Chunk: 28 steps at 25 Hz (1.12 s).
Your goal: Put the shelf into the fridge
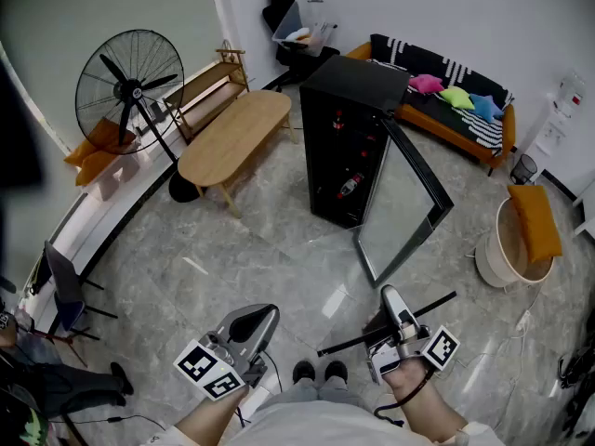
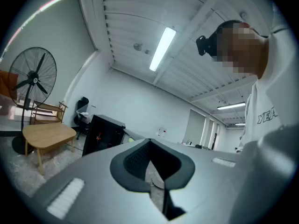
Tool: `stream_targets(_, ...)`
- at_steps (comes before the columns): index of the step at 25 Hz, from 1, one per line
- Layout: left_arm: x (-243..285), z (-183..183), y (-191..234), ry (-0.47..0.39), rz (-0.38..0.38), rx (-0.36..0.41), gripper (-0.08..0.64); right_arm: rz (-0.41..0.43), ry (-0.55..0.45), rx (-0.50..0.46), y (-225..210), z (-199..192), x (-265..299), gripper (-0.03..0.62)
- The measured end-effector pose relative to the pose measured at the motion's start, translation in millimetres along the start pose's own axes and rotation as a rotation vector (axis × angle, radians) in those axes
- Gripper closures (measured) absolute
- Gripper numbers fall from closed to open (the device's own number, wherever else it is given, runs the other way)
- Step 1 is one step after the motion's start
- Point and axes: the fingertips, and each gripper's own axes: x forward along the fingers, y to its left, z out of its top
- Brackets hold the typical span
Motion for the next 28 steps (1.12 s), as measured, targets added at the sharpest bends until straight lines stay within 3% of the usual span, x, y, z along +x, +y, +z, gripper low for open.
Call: stream_targets(28,-7,-2,-8,-0.005,0.014,0.002,0.565,0.047,0.041,-0.012,9,-11,1,0.577)
